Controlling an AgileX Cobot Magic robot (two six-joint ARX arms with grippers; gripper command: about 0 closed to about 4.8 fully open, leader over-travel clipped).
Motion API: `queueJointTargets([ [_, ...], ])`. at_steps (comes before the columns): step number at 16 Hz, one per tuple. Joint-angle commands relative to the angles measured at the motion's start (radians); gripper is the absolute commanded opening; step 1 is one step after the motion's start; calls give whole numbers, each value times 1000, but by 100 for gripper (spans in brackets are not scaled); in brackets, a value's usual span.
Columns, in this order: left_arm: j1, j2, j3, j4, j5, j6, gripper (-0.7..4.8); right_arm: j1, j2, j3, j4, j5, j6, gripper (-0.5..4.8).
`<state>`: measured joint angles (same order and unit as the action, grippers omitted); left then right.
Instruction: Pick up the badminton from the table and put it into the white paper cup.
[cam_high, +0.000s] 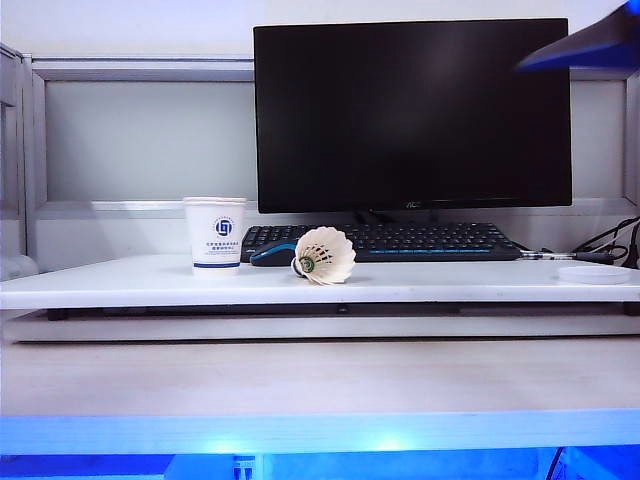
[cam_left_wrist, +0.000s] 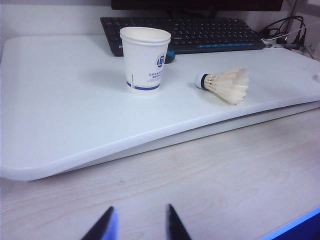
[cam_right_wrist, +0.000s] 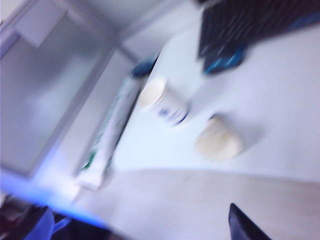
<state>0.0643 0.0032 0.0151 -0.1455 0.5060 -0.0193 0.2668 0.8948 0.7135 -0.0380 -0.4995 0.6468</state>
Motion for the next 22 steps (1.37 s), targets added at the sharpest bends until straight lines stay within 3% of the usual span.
queueJointTargets([
  [1,0,0,2,-25,11,0,134,52,114,12,146,-35,123,479],
  [2,0,0,2,-25,11,0,134,113,314,12,303,-42,268,479],
  [4,0,0,2,-25,11,0,134,124,385,12,365,-42,300,479],
  [6,0,0,2,-25,11,0,134,128,517,17,523,-38,408,479],
  [13,0,0,2,-25,11,0,134,185,783,240,538,-34,420,479],
  [22,1,0,2,-25,11,0,134,227,956,240,598,65,427,479],
])
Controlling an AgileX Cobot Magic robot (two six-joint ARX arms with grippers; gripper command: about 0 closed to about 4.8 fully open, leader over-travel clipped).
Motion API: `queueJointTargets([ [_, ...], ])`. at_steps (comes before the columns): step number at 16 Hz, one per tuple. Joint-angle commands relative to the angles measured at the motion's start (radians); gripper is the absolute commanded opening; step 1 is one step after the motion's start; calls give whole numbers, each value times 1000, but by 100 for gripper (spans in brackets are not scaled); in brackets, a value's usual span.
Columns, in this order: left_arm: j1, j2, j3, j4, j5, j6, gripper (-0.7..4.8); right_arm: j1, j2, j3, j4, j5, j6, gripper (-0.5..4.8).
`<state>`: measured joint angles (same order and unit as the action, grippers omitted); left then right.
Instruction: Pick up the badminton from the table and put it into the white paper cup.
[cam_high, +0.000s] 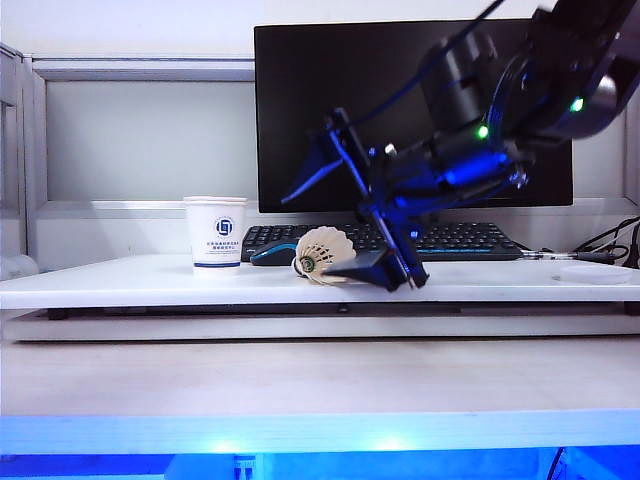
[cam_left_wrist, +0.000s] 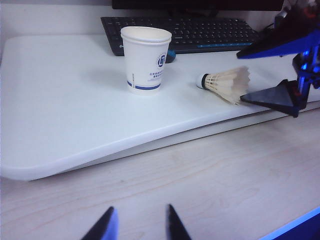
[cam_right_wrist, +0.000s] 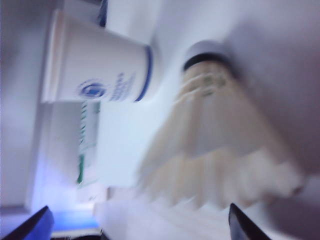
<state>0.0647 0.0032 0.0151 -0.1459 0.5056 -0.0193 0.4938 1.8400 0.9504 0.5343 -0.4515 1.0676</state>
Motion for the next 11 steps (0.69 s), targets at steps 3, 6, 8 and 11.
queueJointTargets([
  [3,0,0,2,-25,11,0,134,0,85,166,12,34,5,456],
  [6,0,0,2,-25,11,0,134,0,137,240,-62,32,6,411],
  [8,0,0,2,-25,11,0,134,0,154,249,-61,37,5,248],
  [11,0,0,2,-25,11,0,134,0,155,250,-58,72,-2,100],
])
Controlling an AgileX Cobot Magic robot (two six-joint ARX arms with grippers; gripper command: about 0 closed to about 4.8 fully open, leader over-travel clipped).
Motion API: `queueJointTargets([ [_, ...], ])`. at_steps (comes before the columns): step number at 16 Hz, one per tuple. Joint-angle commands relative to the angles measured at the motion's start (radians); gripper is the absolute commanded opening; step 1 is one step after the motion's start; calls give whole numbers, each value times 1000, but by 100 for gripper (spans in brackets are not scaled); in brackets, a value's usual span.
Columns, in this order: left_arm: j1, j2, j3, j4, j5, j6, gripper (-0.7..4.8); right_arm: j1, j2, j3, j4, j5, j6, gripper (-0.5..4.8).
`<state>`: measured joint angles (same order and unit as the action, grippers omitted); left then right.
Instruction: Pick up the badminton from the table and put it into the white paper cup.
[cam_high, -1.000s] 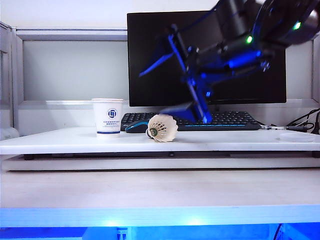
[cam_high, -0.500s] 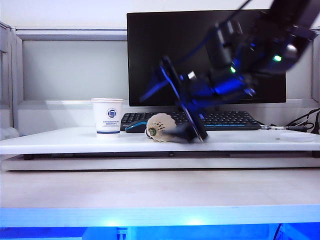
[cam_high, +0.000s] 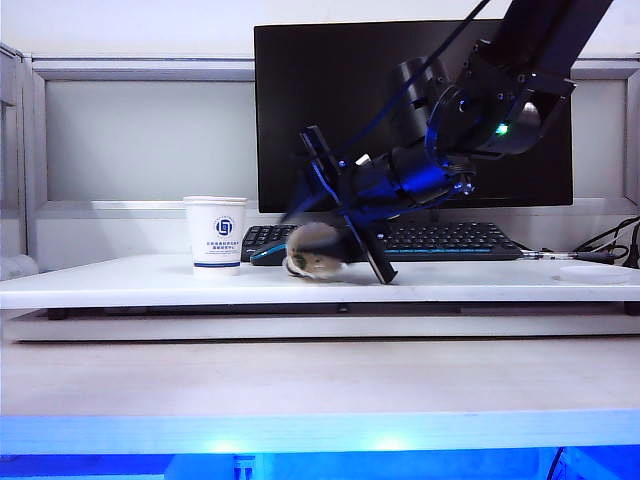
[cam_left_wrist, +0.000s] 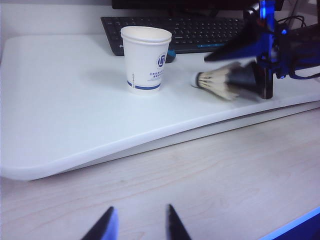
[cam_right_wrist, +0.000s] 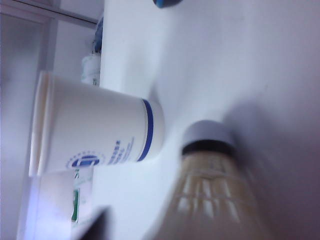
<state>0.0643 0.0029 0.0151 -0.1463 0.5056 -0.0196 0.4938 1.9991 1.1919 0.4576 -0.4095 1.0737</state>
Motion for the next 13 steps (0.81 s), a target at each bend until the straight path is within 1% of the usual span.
queueJointTargets([
  [1,0,1,2,-24,11,0,134,0,-4,8,19,34,-8,62],
  [2,0,1,2,-24,11,0,134,0,-4,8,19,34,-8,13],
  [3,0,1,2,-24,11,0,133,0,-4,8,20,34,-9,-8],
  [6,0,1,2,-24,11,0,133,0,-4,9,38,33,-11,-8],
  [9,1,1,2,-24,11,0,133,0,-14,10,79,25,-43,-8],
  [13,1,1,2,-24,11,0,133,0,-63,10,75,28,-62,-9],
])
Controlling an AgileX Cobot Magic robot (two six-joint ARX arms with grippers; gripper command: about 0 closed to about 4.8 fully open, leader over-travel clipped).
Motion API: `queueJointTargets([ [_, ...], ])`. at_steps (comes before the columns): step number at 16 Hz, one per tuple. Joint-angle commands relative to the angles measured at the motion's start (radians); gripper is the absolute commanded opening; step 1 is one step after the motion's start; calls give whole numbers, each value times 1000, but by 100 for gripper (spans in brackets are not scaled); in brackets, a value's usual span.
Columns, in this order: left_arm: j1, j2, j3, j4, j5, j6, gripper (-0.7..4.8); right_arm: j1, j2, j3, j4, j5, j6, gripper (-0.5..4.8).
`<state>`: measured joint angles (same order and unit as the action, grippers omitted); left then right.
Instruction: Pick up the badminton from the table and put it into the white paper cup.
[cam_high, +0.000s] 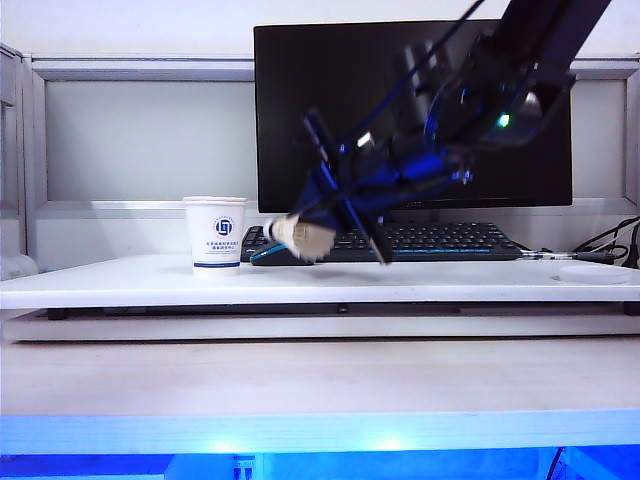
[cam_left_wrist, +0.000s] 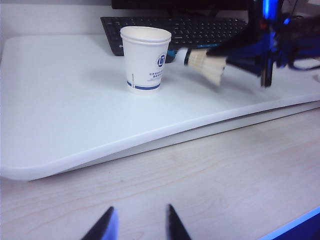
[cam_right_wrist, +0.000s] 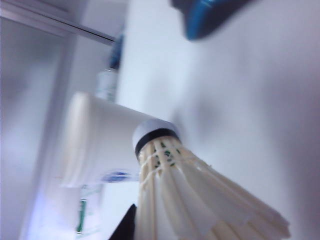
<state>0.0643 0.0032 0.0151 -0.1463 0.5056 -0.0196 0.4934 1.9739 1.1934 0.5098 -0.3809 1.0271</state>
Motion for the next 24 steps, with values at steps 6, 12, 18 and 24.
queueJointTargets([
  [6,1,0,2,-24,11,0,133,1,-124,9,-53,26,-124,-9],
  [12,0,0,2,-24,11,0,133,15,-146,126,-241,24,-264,-9],
  [18,1,0,2,-24,11,1,133,50,-144,325,-411,53,-407,-9],
  [24,1,0,1,-24,11,1,133,51,-141,333,-514,53,-439,-9],
])
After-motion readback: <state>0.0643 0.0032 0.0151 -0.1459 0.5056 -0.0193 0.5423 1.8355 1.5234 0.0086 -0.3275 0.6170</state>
